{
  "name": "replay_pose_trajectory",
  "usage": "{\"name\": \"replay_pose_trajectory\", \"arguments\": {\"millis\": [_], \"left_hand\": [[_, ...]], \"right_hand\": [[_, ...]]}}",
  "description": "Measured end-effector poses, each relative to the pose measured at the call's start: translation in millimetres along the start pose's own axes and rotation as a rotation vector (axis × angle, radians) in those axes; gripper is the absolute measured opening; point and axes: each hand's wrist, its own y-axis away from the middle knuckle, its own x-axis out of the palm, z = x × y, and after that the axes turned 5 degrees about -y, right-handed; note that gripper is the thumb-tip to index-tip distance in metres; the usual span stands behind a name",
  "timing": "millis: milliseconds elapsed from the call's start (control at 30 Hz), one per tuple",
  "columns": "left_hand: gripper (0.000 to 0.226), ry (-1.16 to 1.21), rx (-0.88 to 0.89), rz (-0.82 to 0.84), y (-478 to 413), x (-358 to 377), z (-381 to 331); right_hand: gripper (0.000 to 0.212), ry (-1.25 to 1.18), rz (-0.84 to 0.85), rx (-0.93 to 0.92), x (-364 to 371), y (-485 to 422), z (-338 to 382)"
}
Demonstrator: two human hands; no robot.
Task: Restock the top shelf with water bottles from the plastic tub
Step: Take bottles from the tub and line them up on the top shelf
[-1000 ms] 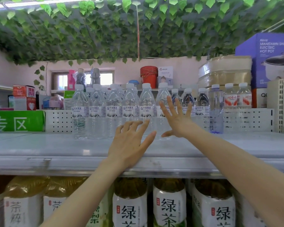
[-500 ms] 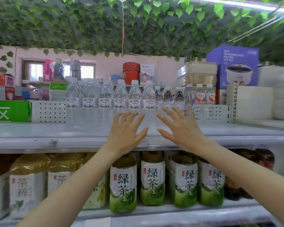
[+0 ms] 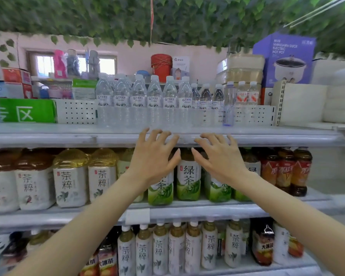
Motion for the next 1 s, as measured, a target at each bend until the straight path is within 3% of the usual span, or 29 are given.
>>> {"name": "replay_pose_trajectory", "arguments": {"millis": [167, 333, 500, 1000], "left_hand": [[0.049, -0.042, -0.087, 0.025, 45, -30, -9], [0.046, -0.048, -0.129, 0.113, 94, -42, -24], [0.045, -0.025, -0.144, 0.298, 156, -29, -33], [0.047, 0.117, -0.048, 0.508, 289, 61, -12]], "right_hand": [[0.047, 0.042, -0.077, -0.136, -2, 34, 28], [0.046, -0.035, -0.062, -0.141, 11, 76, 53], [0.051, -0.09, 0.128, -0.116, 42, 125, 73], [0.053, -0.018, 0.401, -0.074, 120, 207, 143]]}}
